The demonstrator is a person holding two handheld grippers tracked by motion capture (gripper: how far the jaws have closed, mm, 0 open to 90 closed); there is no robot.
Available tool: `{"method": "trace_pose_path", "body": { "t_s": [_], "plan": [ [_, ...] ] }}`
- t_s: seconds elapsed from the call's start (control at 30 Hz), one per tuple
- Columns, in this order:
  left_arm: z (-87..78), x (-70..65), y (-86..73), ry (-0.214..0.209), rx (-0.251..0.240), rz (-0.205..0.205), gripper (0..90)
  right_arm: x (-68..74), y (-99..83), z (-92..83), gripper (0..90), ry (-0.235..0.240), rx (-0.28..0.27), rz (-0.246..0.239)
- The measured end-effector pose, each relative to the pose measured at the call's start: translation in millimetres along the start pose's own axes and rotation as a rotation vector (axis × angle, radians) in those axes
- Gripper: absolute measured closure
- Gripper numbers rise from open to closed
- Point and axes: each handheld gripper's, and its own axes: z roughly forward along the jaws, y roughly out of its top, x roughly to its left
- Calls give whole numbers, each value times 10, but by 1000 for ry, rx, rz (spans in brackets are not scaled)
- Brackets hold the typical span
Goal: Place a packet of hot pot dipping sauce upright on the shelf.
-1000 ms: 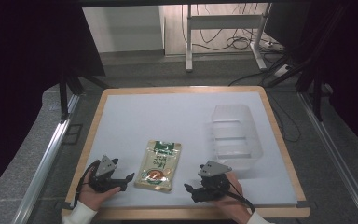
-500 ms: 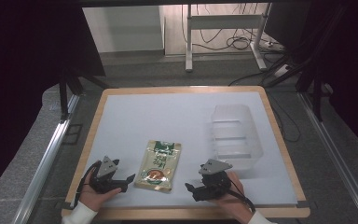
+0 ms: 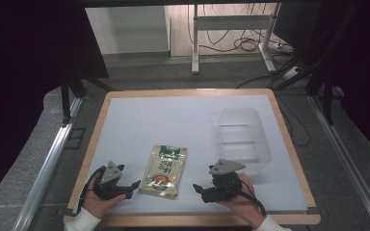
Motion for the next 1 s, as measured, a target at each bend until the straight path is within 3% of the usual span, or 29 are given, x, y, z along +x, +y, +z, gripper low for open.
{"method": "trace_pose_path", "body": {
  "t_s": [0.53, 1.0],
  "plan": [
    [52, -32, 7, -5, 18, 5, 155, -118, 334, -38, 208, 8, -13, -49],
    [43, -15, 4, 2, 19, 4, 155, -144, 570, 47, 229, 21, -17, -65]
  ]
}}
